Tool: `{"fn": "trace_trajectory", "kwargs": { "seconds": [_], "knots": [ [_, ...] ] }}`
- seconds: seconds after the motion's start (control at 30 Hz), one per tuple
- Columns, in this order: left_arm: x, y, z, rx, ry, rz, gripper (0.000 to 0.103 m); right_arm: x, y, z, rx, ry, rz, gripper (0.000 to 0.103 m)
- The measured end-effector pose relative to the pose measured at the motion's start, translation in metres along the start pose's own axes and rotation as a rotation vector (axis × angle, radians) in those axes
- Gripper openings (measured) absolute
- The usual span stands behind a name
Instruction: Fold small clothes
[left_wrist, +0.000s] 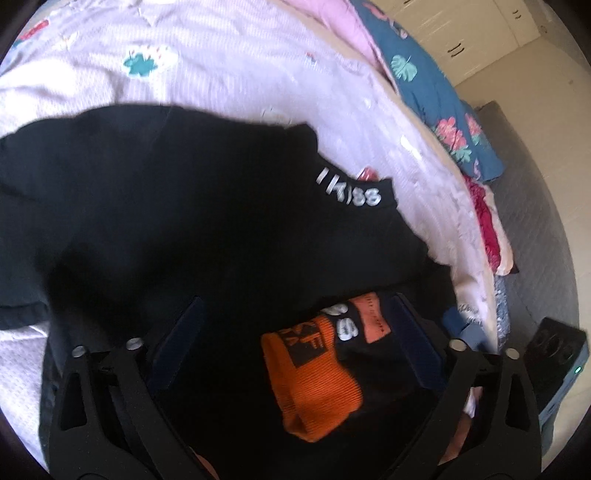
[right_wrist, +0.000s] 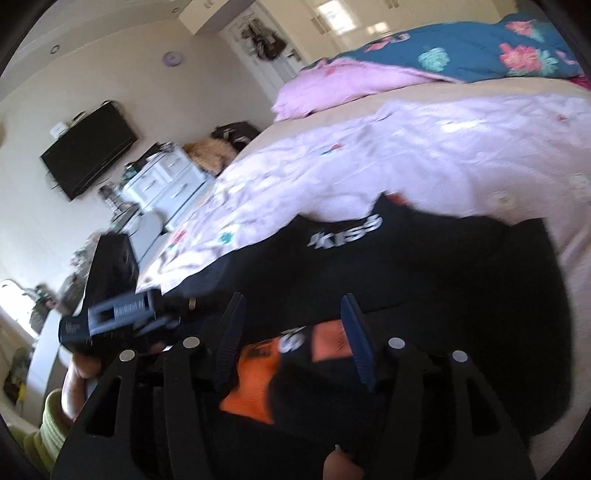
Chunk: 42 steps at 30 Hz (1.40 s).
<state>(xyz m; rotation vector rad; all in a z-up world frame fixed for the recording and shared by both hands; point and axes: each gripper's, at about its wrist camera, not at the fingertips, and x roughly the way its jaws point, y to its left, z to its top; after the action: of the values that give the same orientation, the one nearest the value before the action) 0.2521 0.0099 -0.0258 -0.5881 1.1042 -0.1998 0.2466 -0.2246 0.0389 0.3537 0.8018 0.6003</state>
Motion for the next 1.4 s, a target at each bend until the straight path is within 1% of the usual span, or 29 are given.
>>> {"fn": "trace_trajectory", "kwargs": {
  "seconds": [0.1, 0.17, 0.27, 0.37, 0.43, 0.5, 0.6, 0.7, 0.73, 0.8, 0.87, 0.93, 1.0, 1.03, 1.1, 1.17, 1.27, 1.4],
  "knots": [
    [0.012, -0.001, -0.009, 0.023, 0.038, 0.016, 0.068, -0.011, -0.011, 0.004, 0.014, -0.024, -0.072, 0.053],
    [0.019, -0.002, -0.016, 0.037, 0.058, 0.038, 0.062, -0.019, -0.017, 0.005, 0.029, -0.04, -0.108, 0.054],
    [0.019, -0.007, -0.026, 0.07, 0.042, 0.057, 0.062, -0.024, -0.029, 0.008, 0.056, -0.061, -0.139, 0.055],
    [0.018, -0.015, -0.032, 0.076, 0.036, 0.023, 0.046, -0.03, -0.039, 0.01, 0.088, -0.078, -0.16, 0.056],
    [0.019, -0.026, -0.035, 0.122, 0.036, 0.035, 0.037, -0.034, -0.046, 0.011, 0.113, -0.088, -0.171, 0.056],
    [0.018, -0.032, -0.036, 0.145, 0.026, 0.042, 0.011, -0.037, -0.051, 0.013, 0.125, -0.097, -0.179, 0.056],
    [0.007, -0.049, -0.031, 0.189, -0.026, 0.023, 0.009, -0.049, -0.058, 0.015, 0.131, -0.127, -0.213, 0.056],
    [-0.023, -0.073, -0.025, 0.251, -0.099, -0.029, 0.009, -0.066, -0.069, 0.017, 0.154, -0.171, -0.255, 0.056],
    [-0.037, -0.082, -0.023, 0.272, -0.127, -0.057, 0.009, -0.073, -0.073, 0.018, 0.163, -0.191, -0.289, 0.056],
    [-0.057, -0.092, -0.02, 0.303, -0.174, -0.076, 0.008, -0.078, -0.076, 0.019, 0.163, -0.212, -0.326, 0.056],
    [-0.076, -0.097, -0.018, 0.32, -0.221, -0.086, 0.008, -0.083, -0.081, 0.019, 0.174, -0.227, -0.337, 0.056],
    [-0.09, -0.093, -0.016, 0.315, -0.248, -0.094, 0.008, -0.084, -0.082, 0.019, 0.184, -0.229, -0.329, 0.056],
    [-0.096, -0.087, -0.016, 0.311, -0.252, -0.08, 0.008, -0.08, -0.082, 0.02, 0.176, -0.217, -0.342, 0.056],
    [-0.096, -0.079, -0.016, 0.297, -0.245, -0.071, 0.008, -0.078, -0.08, 0.02, 0.165, -0.208, -0.363, 0.056],
    [-0.094, -0.068, -0.015, 0.269, -0.233, -0.057, 0.008, -0.071, -0.071, 0.02, 0.106, -0.19, -0.444, 0.056],
    [-0.091, -0.054, -0.011, 0.227, -0.225, -0.046, 0.008, -0.063, -0.063, 0.019, 0.045, -0.17, -0.493, 0.056],
    [-0.092, -0.04, -0.01, 0.212, -0.241, -0.013, 0.008, -0.052, -0.058, 0.017, 0.014, -0.14, -0.498, 0.056],
    [-0.085, -0.024, -0.012, 0.2, -0.209, 0.015, 0.008, -0.04, -0.058, 0.014, -0.002, -0.096, -0.48, 0.056]
  ]
}}
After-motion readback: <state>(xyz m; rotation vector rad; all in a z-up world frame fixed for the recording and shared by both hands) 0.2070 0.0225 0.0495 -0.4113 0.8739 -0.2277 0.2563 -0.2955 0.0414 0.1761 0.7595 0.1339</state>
